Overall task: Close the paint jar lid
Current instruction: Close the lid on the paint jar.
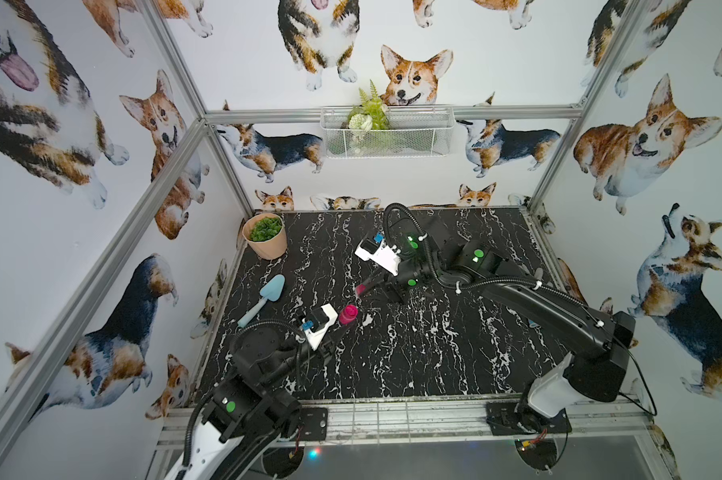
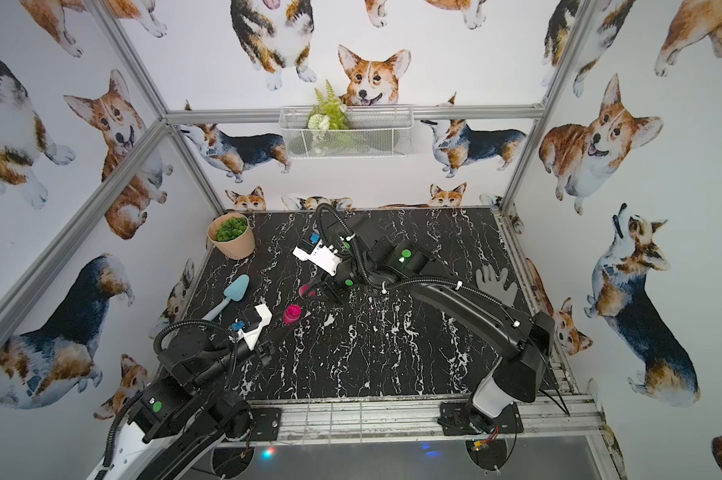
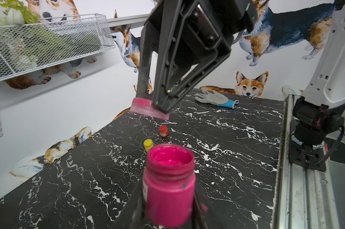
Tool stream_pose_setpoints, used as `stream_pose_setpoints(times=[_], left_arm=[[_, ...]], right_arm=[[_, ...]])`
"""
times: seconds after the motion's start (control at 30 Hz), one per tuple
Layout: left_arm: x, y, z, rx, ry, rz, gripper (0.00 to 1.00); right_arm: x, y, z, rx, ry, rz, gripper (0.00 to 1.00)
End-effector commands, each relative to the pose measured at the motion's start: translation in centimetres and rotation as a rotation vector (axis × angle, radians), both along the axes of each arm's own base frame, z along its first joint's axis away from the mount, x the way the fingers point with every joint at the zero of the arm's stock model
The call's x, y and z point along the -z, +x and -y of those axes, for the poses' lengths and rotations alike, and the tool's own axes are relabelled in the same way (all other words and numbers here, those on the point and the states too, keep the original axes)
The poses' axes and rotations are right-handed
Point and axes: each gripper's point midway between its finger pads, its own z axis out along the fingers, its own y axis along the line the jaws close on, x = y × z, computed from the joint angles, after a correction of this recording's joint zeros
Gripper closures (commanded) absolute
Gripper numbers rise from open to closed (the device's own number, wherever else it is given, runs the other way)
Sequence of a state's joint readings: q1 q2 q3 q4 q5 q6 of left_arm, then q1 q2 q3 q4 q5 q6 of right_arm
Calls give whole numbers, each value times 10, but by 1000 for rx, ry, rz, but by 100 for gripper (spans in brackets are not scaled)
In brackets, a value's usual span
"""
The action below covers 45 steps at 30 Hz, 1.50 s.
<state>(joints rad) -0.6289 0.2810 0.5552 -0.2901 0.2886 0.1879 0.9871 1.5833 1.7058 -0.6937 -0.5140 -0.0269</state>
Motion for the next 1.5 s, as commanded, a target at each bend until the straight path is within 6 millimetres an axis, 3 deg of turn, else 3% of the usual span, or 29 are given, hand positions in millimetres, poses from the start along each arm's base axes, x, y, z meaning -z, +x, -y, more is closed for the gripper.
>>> stream_pose_setpoints(times=[0.0,0.77,1.47], left_arm=[[-5,0,-3,-11,0,26,70],[-5,1,-3,-17,8,21,71],[-5,1,-3,-18,11,25,71]], right_arm=[[3,-16,4,-82,-33,26,67],[2,-34,-18,-157,-25,60,67],[20,-46,-21,-228,-109,63,68]])
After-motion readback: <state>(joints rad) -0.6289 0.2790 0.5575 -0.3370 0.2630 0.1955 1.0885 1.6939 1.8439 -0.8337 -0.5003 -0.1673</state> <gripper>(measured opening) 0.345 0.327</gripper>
